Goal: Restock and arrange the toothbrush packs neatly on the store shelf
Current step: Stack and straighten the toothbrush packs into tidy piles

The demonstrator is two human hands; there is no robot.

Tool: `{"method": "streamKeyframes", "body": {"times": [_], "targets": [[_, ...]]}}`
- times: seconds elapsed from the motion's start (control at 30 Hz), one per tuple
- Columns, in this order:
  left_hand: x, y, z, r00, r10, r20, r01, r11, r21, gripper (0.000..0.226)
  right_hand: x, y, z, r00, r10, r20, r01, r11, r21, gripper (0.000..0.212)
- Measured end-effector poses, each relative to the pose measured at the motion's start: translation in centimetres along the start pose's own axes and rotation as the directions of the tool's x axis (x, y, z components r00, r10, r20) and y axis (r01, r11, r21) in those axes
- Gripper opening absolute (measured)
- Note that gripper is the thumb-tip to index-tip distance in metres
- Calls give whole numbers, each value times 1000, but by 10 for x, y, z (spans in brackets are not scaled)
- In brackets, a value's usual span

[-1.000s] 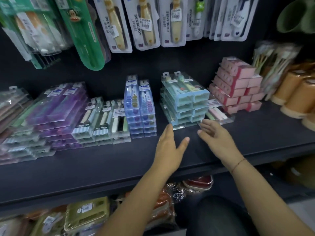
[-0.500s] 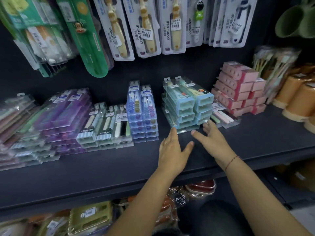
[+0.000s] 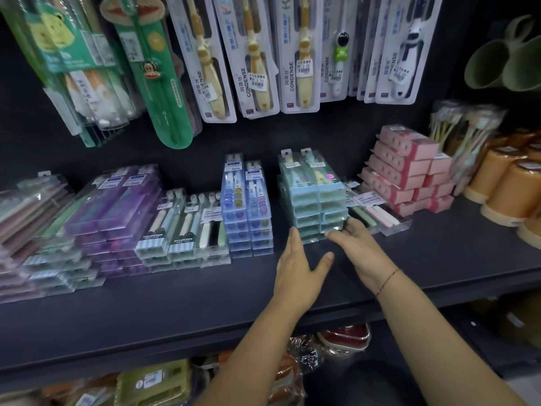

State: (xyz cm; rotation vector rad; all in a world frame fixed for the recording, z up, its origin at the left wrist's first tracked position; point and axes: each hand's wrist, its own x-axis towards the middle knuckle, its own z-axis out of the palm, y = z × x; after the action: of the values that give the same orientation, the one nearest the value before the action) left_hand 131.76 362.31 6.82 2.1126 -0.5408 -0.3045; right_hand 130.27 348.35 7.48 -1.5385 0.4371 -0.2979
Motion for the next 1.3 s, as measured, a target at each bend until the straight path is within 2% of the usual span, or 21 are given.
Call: {"method": "streamKeyframes", "body": {"times": [0.43, 0.63, 0.8, 0.87, 0.93, 1.0, 1.03, 1.13, 1.2, 1.3], "targets": [[-8, 9, -5, 996, -94, 4, 93, 975, -203, 87, 5, -7, -2, 984, -45, 172, 52, 998, -36, 39], [-24, 10, -4, 986, -161, -43, 143, 952, -271, 90, 1, -3, 5, 967, -41, 253, 56, 997, -51, 45], [-27, 6, -7, 987, -162, -21, 147, 935, -322, 89, 1, -6, 6, 940, -54, 336, 82, 994, -72, 47], [-27, 3, -10, 987, -162, -10, 151, 936, -318, 86, 8, -4, 1, 931, -26, 365, 44, 998, -41, 47], [-29, -1, -13, 994, -109, -17, 102, 967, -235, 79, 19, -5, -4, 945, 6, 328, -49, 991, 125, 53], [-31, -7, -15, 999, 43, -33, -42, 999, 12, 70, 35, -6, -6, 967, 12, 253, -103, 932, 347, 60], [-30, -10, -16, 991, 134, -14, -130, 979, 160, 68, 45, -6, -4, 975, 16, 221, -108, 906, 409, 60], [-21, -18, -18, 947, 282, 153, -321, 816, 481, 81, 60, -7, 8, 975, 19, 222, -105, 918, 383, 76], [-15, -22, -21, 924, 301, 235, -382, 734, 561, 86, 57, -9, 18, 963, 1, 268, -91, 942, 323, 75], [-14, -28, -25, 938, 216, 272, -340, 731, 591, 94, 56, -9, 23, 952, -25, 305, -76, 946, 315, 69]]}}
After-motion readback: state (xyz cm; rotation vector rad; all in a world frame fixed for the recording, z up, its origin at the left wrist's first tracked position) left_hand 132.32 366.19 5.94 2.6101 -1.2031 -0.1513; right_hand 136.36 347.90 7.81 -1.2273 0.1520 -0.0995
